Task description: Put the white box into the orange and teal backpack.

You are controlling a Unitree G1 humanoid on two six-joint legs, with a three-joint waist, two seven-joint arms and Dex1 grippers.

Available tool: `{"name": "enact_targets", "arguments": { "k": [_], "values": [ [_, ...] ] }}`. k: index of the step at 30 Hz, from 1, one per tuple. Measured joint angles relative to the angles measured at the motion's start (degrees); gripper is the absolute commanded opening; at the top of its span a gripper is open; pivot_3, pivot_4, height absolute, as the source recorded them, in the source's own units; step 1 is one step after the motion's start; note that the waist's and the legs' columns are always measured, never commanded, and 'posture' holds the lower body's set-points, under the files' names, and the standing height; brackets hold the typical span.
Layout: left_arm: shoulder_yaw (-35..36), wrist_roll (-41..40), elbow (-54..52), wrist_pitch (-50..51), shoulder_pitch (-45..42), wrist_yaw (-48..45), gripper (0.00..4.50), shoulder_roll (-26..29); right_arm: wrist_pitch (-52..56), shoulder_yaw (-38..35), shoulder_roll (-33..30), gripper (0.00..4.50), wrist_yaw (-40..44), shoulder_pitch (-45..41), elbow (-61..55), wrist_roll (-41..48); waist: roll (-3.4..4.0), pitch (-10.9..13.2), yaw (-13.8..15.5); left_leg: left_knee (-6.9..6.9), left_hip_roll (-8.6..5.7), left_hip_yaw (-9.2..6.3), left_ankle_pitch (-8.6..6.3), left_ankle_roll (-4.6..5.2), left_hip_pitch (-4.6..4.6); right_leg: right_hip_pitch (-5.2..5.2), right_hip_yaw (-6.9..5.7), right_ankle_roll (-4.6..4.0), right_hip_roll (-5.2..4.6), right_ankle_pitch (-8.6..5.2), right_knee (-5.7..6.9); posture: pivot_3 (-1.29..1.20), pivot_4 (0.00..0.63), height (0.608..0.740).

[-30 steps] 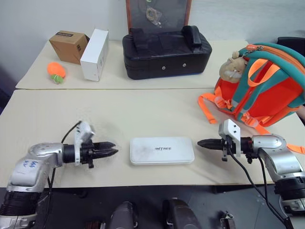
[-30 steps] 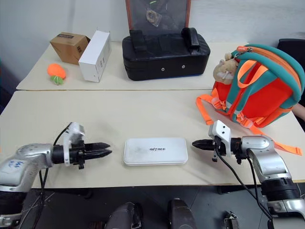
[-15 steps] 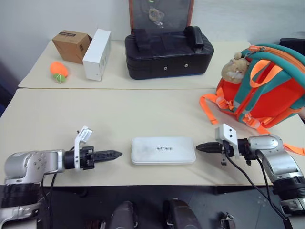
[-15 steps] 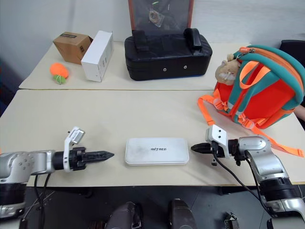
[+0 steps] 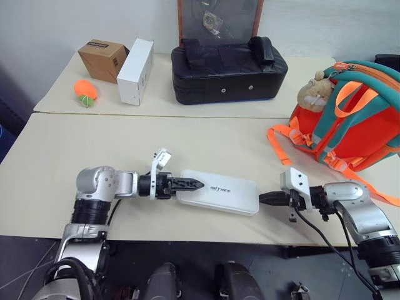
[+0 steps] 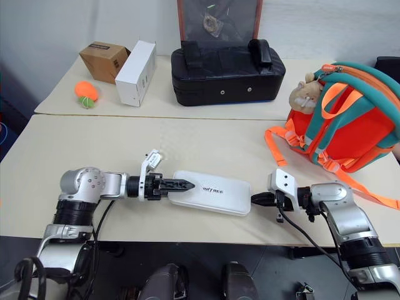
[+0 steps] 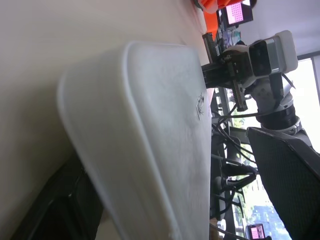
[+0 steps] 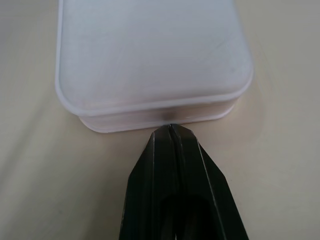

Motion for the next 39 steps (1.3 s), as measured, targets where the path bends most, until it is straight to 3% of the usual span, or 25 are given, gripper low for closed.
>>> {"name": "enact_targets", "arguments": {
  "k": [1,9,12,17,20,24,31,39],
  "values": [
    [-0.3,0.2,0.9,-0.2,-0.5,-0.3,4.35,-0.3,0.0,0.0,0.0,0.00,-0.1,0.2,-0.2,0.0,0.00,0.0,0.0,0.01,0.00,0.00,0.00,0.00,0.00,0.00,0.00,0.00,0.00,0.00,0.00,0.00,0.150,0.740],
    [-1.5,1.5,6.2,-3.4,-2.2,-4.1,1.81,-0.9,0.0,-0.8,0.0,0.00,-2.1,3.0,-3.0,0.6,-0.01,0.0,-0.1,0.03,0.04,-0.01,-0.01,-0.02,-0.07,-0.06,-0.01,0.00,0.04,0.00,0.00,0.00,0.150,0.740],
    [-0.8,0.8,3.6,-5.4,-1.5,-5.8,1.23,-1.0,0.2,-1.8,0.1,0.00,-3.8,4.8,-4.6,1.0,-0.01,0.0,-0.1,0.03,0.05,-0.01,-0.01,-0.02,-0.07,-0.05,0.00,0.00,0.03,0.00,-0.02,0.00,0.150,0.740],
    [8.7,-3.0,-5.6,-6.4,4.0,-2.2,1.23,-1.5,6.8,-12.4,0.8,0.00,-11.4,10.9,-8.7,7.2,-0.01,0.0,-0.2,0.00,0.08,-0.03,-0.01,-0.03,-0.15,-0.13,0.02,0.00,0.03,0.00,0.00,0.00,0.150,0.740],
    [15.1,-8.2,-14.8,-4.6,5.6,0.1,1.23,-0.8,11.0,-23.5,1.8,0.58,-19.4,12.1,-9.5,10.9,-0.01,0.0,-0.3,-0.03,0.08,-0.04,-0.01,-0.04,-0.13,-0.10,0.02,0.00,0.02,0.00,-0.01,0.00,0.150,0.740],
    [23.6,-14.4,-24.9,-3.3,8.5,5.4,1.23,0.7,17.7,-36.4,1.7,1.91,-26.4,13.3,-8.9,16.7,-0.01,0.0,-0.4,-0.18,0.06,-0.03,0.01,-0.06,-0.06,-0.05,0.04,0.00,0.04,0.00,-0.10,0.00,0.150,0.740],
    [29.9,-24.4,-28.2,-3.9,8.0,19.5,1.23,-3.4,22.3,-36.0,3.4,4.41,-32.5,3.9,-6.2,19.9,-0.01,0.0,-1.6,-0.26,0.07,-0.01,0.08,-0.11,-0.02,-0.07,0.09,0.01,0.13,0.01,-0.08,0.00,0.150,0.740],
    [30.5,-32.8,-28.7,-8.9,7.3,29.1,1.23,-1.8,21.2,-27.6,11.8,4.46,-38.4,-13.8,8.3,16.8,0.04,0.1,-1.9,-0.33,0.09,0.10,0.13,-0.19,-0.07,-0.23,0.20,0.01,0.19,0.01,-0.07,0.00,0.150,0.740]
  ]
}}
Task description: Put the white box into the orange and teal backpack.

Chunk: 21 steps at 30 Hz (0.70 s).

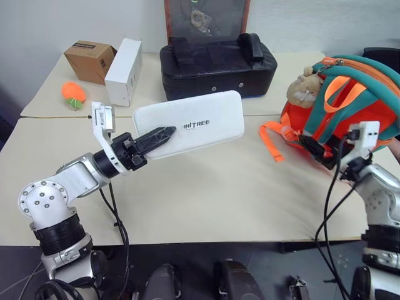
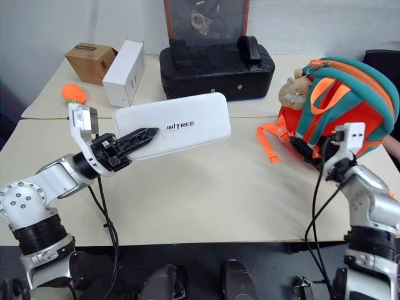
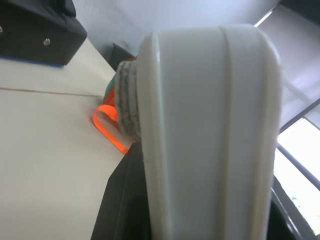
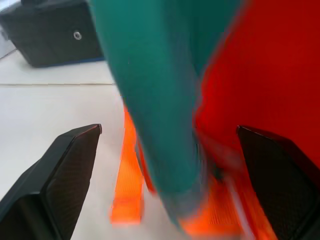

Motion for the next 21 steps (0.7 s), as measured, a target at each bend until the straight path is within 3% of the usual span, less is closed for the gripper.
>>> {"name": "enact_targets", "arguments": {
  "k": [2,10,16,19,21],
  "values": [
    [-0.5,-1.8,-0.3,-1.2,0.1,1.0,1.23,1.0,-0.4,0.2,1.4,4.46,0.2,-4.4,2.3,0.4,0.00,0.0,0.1,-0.01,0.01,-0.01,0.00,0.00,0.00,0.00,-0.02,0.00,0.01,0.00,-0.01,0.00,0.150,0.740],
    [-3.4,-1.5,-0.5,-6.4,1.7,1.6,1.23,5.3,-3.5,2.6,2.0,1.88,3.7,-8.6,7.2,-0.1,0.00,0.0,0.4,0.00,-0.02,0.02,0.00,0.01,-0.03,0.01,-0.01,0.00,-0.03,0.00,-0.06,0.00,0.150,0.740],
    [-4.6,-0.2,1.5,-9.9,1.7,1.2,1.23,7.9,0.8,5.0,-1.2,0.03,12.8,-3.8,-2.2,3.3,0.01,0.0,0.2,-0.11,0.01,0.04,-0.01,-0.01,-0.03,-0.03,-0.01,0.00,0.00,0.00,-0.08,0.00,0.150,0.740],
    [-5.2,0.6,2.9,-11.0,1.2,0.0,1.23,9.7,6.6,5.7,-4.7,0.03,18.5,-0.7,-9.4,8.2,0.03,0.0,0.3,-0.15,0.02,0.04,-0.01,-0.01,-0.04,-0.06,-0.01,0.00,0.01,0.00,-0.09,0.00,0.150,0.740],
    [-5.7,1.3,4.3,-11.5,-0.3,-1.2,1.23,10.9,14.4,5.9,-10.5,0.03,23.7,1.9,-15.6,14.6,0.04,0.1,0.5,-0.15,0.02,0.04,-0.01,-0.01,-0.09,-0.09,-0.01,-0.01,0.01,0.00,-0.13,0.00,0.150,0.740]
  ]
}}
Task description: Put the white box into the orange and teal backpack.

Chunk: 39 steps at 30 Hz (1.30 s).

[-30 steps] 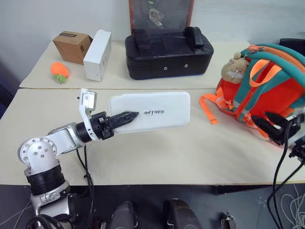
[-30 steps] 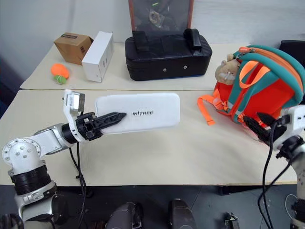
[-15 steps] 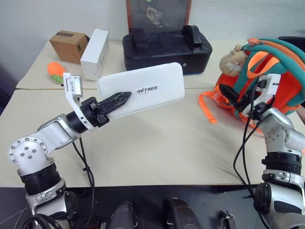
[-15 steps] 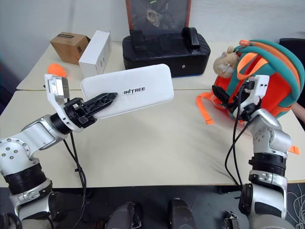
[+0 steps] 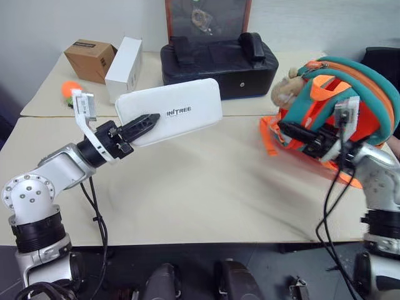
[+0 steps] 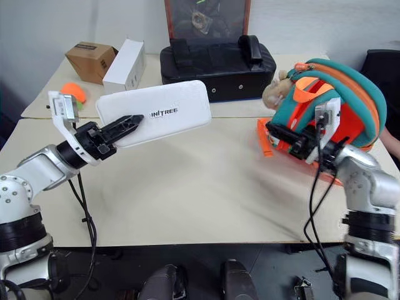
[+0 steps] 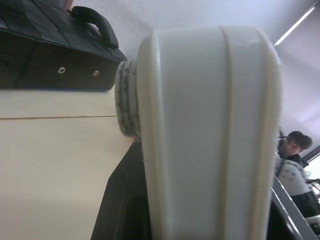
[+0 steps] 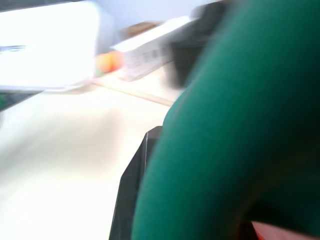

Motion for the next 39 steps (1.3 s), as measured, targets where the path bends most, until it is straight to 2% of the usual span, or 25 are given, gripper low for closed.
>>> {"name": "enact_targets", "arguments": {
  "k": [4,8,11,15,18,24,28,34,39],
  "values": [
    [-0.9,2.6,1.9,-2.1,-2.8,-4.0,1.23,3.3,11.5,-1.5,-11.5,0.03,11.9,5.0,-10.5,12.2,-0.03,0.0,-0.1,-0.06,0.01,-0.03,-0.06,0.02,0.00,0.04,-0.02,-0.01,0.01,0.00,-0.14,0.00,0.150,0.740],
    [-2.9,4.0,2.9,-3.1,-5.1,-8.6,1.23,3.7,17.6,-3.9,-14.3,0.03,14.0,4.5,-15.0,22.8,-0.08,0.1,-0.3,0.01,0.01,-0.01,-0.06,0.05,0.00,0.05,0.01,0.00,-0.01,0.00,-0.12,0.00,0.150,0.740],
    [-3.9,3.8,3.2,-3.1,-6.7,-12.4,1.23,3.8,18.7,-4.2,-15.6,0.03,14.7,4.6,-16.8,25.5,-0.20,0.1,0.0,0.02,0.01,-0.06,-0.05,0.07,-0.01,0.06,-0.03,-0.01,-0.03,0.00,-0.12,0.00,0.150,0.740],
    [-7.4,6.0,0.8,-4.3,-6.8,-19.6,1.23,6.0,17.0,-3.7,-15.6,0.03,15.3,8.1,-17.0,23.0,-0.24,0.1,0.1,0.00,-0.05,-0.05,-0.08,0.11,-0.04,0.07,-0.03,0.00,-0.08,0.00,-0.21,0.00,0.150,0.740],
    [-12.2,11.9,0.4,-7.6,-6.3,-26.5,1.23,8.8,14.3,-1.8,-15.6,0.03,15.9,11.2,-16.7,19.0,-0.23,0.1,0.1,0.01,-0.06,-0.03,-0.08,0.11,-0.04,0.07,-0.03,0.00,-0.07,0.00,-0.21,0.00,0.150,0.740],
    [-21.8,25.2,2.1,-17.3,-7.4,-37.2,1.23,10.7,10.6,1.1,-13.9,0.03,15.9,12.9,-15.4,14.0,-0.24,0.1,0.2,0.06,-0.07,-0.04,-0.06,0.14,-0.02,0.12,-0.04,0.00,-0.09,0.00,-0.22,0.00,0.150,0.740],
    [-26.3,30.9,5.3,-21.5,-12.1,-43.1,1.23,10.5,8.3,2.4,-13.2,0.03,15.9,13.4,-15.3,11.6,-0.24,0.1,0.3,0.05,-0.07,-0.07,-0.08,0.17,-0.03,0.12,-0.07,0.00,-0.10,0.00,-0.22,0.00,0.150,0.740],
    [-32.8,39.1,11.5,-25.4,-20.2,-47.8,1.23,5.6,5.3,4.3,-12.6,0.03,16.7,13.7,-15.7,9.0,-0.23,0.1,0.5,0.10,-0.07,-0.07,-0.09,0.20,-0.05,0.13,-0.07,0.02,-0.09,0.01,-0.22,0.00,0.150,0.740],
    [-37.9,45.3,13.1,-28.2,-22.0,-47.0,1.23,-2.0,4.4,5.5,-12.6,0.03,17.3,14.1,-17.8,8.9,-0.24,0.1,0.6,0.18,-0.06,-0.09,-0.09,0.22,-0.05,0.14,-0.07,0.04,-0.09,0.02,-0.17,0.00,0.150,0.740]
  ]
}}
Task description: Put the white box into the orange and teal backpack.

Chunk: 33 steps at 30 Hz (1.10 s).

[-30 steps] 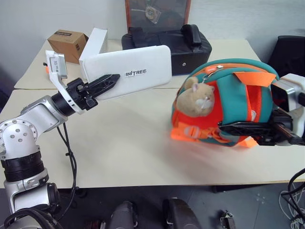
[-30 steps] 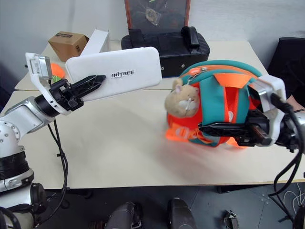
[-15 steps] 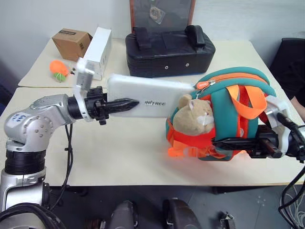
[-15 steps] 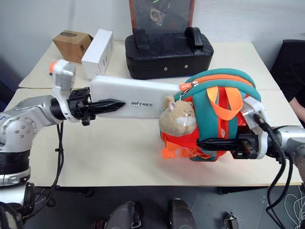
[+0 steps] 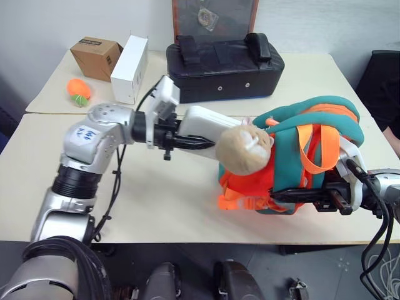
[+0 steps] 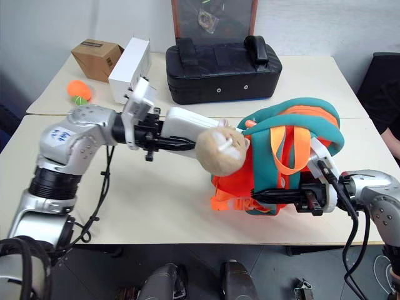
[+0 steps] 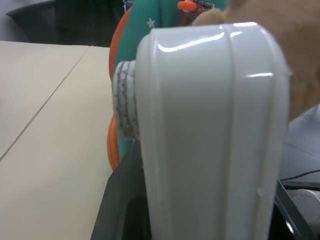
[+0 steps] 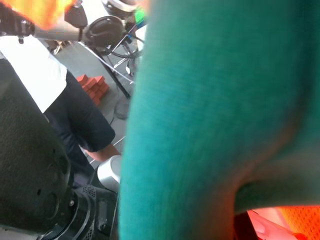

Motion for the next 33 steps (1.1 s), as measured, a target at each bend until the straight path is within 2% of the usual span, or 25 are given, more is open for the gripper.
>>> {"name": "enact_targets", "arguments": {
  "k": [5,11,13,16,19,21,24,26,28,31,33],
  "values": [
    [-3.9,6.8,4.9,-2.9,-0.2,8.0,1.23,-12.7,-0.2,0.5,0.4,0.03,-0.7,-0.5,-1.9,0.0,-0.02,0.0,0.5,0.09,0.01,-0.01,-0.01,0.04,-0.04,-0.03,0.04,0.03,0.01,0.01,0.04,0.00,0.150,0.740],
    [-4.8,11.4,9.2,-5.1,-1.2,12.2,1.23,-19.5,-0.8,1.3,1.0,0.03,-1.6,-0.8,-1.9,0.1,-0.02,0.0,0.1,0.05,0.04,-0.01,0.02,0.01,-0.03,-0.06,0.03,0.02,0.03,0.01,0.09,0.00,0.150,0.740],
    [-4.9,12.5,9.6,-5.0,-1.2,13.1,1.96,-21.0,-0.8,1.3,1.0,0.00,-2.1,-0.8,-1.9,0.2,-0.02,0.0,0.1,0.05,0.03,-0.01,0.02,0.01,-0.03,-0.06,0.03,0.02,0.01,0.01,0.08,0.00,0.150,0.740],
    [-3.5,11.7,9.2,-1.9,-1.2,13.5,2.78,-21.2,-0.8,1.5,2.0,0.00,-3.3,-1.7,-1.8,0.1,-0.02,0.0,0.0,0.05,0.03,-0.02,0.02,0.01,-0.03,-0.06,0.03,0.02,0.01,0.01,0.09,0.00,0.150,0.740],
    [-0.2,9.3,5.9,2.3,-0.8,13.3,3.61,-17.7,-0.9,2.0,2.3,0.00,-3.9,-2.0,-1.8,0.2,-0.02,0.0,-0.8,-0.04,0.06,-0.03,0.04,-0.03,-0.02,-0.09,0.02,0.02,0.03,0.01,0.11,0.00,0.150,0.740],
    [4.0,5.4,1.3,6.4,-0.1,12.3,4.17,-13.1,-1.2,2.3,2.6,0.00,-4.4,-1.9,-1.8,0.0,-0.01,0.0,-1.2,-0.10,0.10,-0.02,0.08,-0.10,-0.01,-0.14,0.03,0.00,0.06,0.00,0.15,0.00,0.150,0.740],
    [11.6,0.1,-5.2,9.5,1.5,9.6,4.17,-5.8,-1.7,2.8,3.3,0.00,-5.0,-1.8,-1.5,-0.7,-0.01,0.0,-1.2,-0.12,0.12,-0.04,0.13,-0.18,0.02,-0.15,-0.01,-0.04,0.07,-0.02,0.22,0.00,0.150,0.740],
    [15.8,-5.5,-11.5,12.4,5.4,4.3,4.17,2.4,-2.3,3.7,4.3,0.00,-5.6,-2.0,-1.3,-1.5,-0.01,0.0,-1.7,-0.16,0.13,-0.02,0.13,-0.21,0.06,-0.12,0.00,-0.06,0.07,-0.03,0.22,0.00,0.150,0.740],
    [18.7,-9.1,-14.4,15.4,7.7,1.1,4.17,7.5,-2.5,4.1,4.6,0.00,-6.1,-2.1,-0.9,-1.9,-0.01,0.0,-1.5,-0.09,0.11,-0.03,0.13,-0.19,0.06,-0.09,-0.02,-0.06,0.05,-0.04,0.22,0.00,0.150,0.740],
    [21.7,-14.6,-18.7,19.6,8.5,-0.1,4.17,12.4,-2.6,4.4,4.6,0.00,-6.4,-2.4,-0.9,-2.4,-0.03,0.0,-0.6,0.00,0.07,-0.10,0.09,-0.11,0.04,0.01,-0.06,-0.05,0.00,-0.03,0.16,0.00,0.150,0.740],
    [23.3,-17.8,-21.6,21.8,7.0,1.8,4.17,13.1,-2.6,4.4,4.6,0.00,-6.5,-2.5,-0.8,-2.4,-0.04,0.0,-0.3,0.01,0.02,-0.16,0.06,-0.06,0.05,0.08,-0.10,-0.04,-0.05,-0.02,0.13,0.00,0.150,0.740]
  ]
}}
